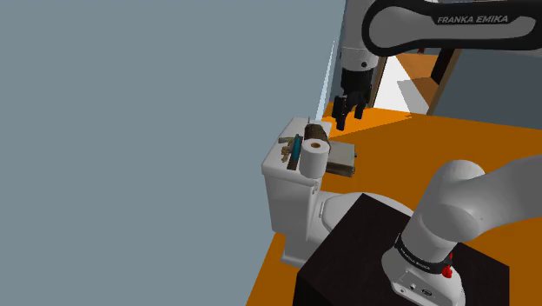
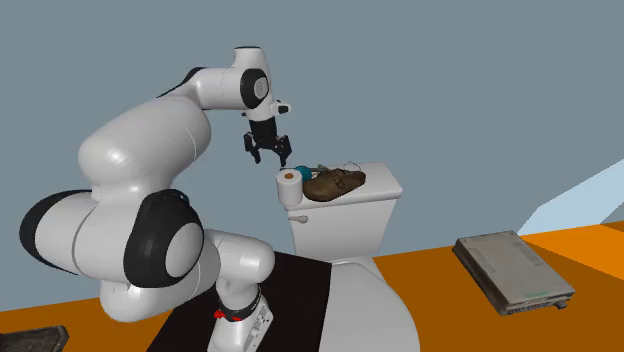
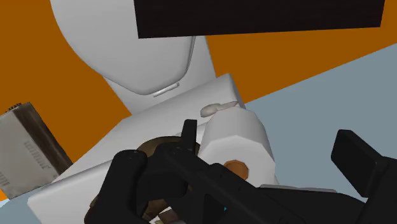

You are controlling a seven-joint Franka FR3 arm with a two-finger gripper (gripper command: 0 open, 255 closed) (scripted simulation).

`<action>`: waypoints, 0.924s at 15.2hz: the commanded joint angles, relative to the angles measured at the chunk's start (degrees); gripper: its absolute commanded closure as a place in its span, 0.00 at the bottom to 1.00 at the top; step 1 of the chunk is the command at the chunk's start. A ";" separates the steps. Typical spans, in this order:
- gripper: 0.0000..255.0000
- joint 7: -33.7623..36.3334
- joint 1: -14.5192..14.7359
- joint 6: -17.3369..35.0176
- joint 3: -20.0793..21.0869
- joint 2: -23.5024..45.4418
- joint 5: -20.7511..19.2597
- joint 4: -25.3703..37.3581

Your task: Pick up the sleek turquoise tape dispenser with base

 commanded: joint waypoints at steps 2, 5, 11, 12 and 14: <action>0.00 1.98 -0.50 1.02 0.90 2.69 -0.11 0.85; 0.00 7.92 -2.14 3.53 3.38 10.96 -0.80 4.03; 0.00 19.90 -5.26 5.82 6.88 27.90 -3.81 12.92; 0.00 21.86 -5.67 5.83 7.21 30.74 -4.47 14.71; 0.00 25.69 -6.40 5.56 7.67 36.39 -5.86 18.52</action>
